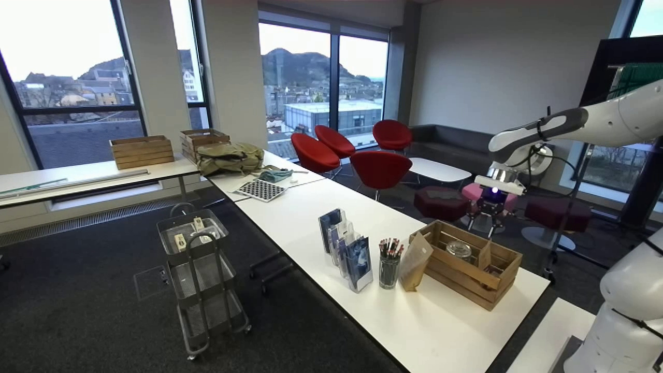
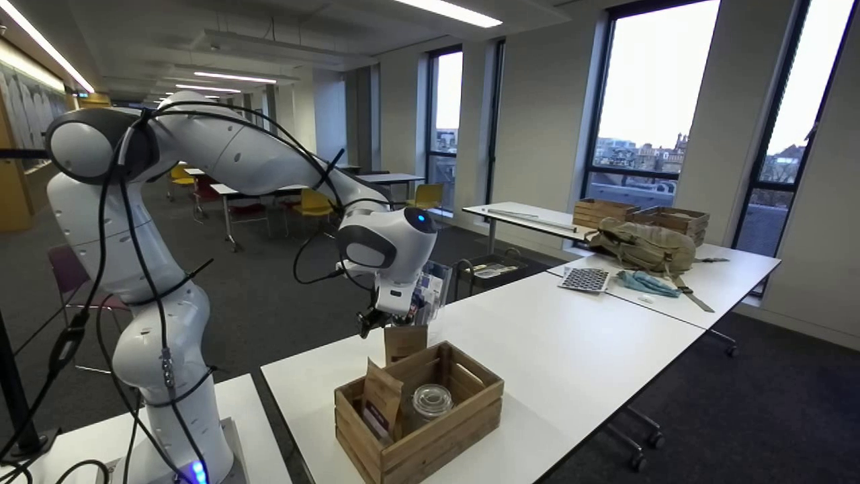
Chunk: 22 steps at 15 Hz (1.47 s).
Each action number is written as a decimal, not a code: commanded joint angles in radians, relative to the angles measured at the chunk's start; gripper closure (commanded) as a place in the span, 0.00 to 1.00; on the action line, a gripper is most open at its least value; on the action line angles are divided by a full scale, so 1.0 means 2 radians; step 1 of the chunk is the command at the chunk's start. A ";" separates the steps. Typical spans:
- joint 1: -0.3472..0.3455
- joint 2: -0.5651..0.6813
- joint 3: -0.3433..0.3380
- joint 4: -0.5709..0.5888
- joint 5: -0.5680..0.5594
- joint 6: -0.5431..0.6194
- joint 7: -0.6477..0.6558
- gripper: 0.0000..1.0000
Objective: Put one brown packet inside the wooden crate
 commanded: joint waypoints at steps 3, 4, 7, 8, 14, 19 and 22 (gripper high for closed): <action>0.026 -0.013 0.023 0.009 -0.039 -0.028 -0.056 0.00; 0.031 -0.014 0.033 0.015 -0.054 -0.042 -0.054 0.00; 0.056 -0.005 0.062 0.040 -0.079 -0.074 -0.064 0.00; 0.064 0.001 0.071 0.050 -0.085 -0.078 -0.071 0.00; 0.095 0.017 0.101 0.067 -0.104 -0.059 -0.092 0.00; 0.106 0.036 0.105 0.079 -0.107 -0.059 -0.112 0.00; 0.106 0.036 0.105 0.080 -0.108 -0.059 -0.113 0.00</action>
